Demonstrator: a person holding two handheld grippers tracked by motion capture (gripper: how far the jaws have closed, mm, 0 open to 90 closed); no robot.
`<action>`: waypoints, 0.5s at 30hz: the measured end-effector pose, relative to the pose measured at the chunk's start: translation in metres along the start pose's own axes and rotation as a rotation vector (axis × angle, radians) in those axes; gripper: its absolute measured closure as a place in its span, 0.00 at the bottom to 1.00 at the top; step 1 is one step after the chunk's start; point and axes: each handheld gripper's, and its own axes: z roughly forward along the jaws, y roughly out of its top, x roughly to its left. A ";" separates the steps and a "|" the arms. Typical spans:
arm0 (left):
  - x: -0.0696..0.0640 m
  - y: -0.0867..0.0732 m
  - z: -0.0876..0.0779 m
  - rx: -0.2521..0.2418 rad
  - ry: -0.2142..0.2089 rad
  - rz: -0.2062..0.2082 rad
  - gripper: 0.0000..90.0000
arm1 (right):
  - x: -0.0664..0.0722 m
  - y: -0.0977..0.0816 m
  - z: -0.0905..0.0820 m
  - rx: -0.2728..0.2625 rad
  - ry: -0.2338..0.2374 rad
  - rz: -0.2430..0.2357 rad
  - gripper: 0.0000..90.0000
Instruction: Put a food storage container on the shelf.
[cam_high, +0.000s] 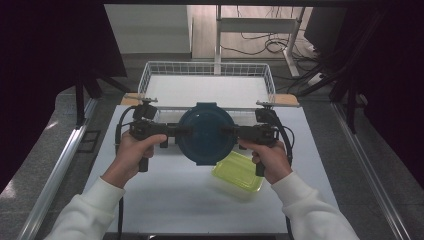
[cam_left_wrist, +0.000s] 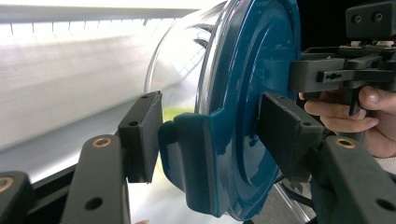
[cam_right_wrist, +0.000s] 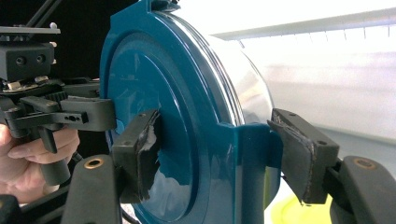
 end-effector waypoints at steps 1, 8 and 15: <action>-0.001 0.002 0.000 -0.003 0.000 0.000 0.46 | 0.000 0.002 0.000 -0.004 0.001 -0.006 0.39; -0.001 0.018 -0.002 -0.016 0.000 0.012 0.46 | 0.003 0.020 -0.002 -0.014 -0.001 -0.039 0.39; -0.001 0.031 -0.003 -0.024 0.002 0.011 0.46 | 0.003 0.037 -0.002 -0.018 0.004 -0.047 0.39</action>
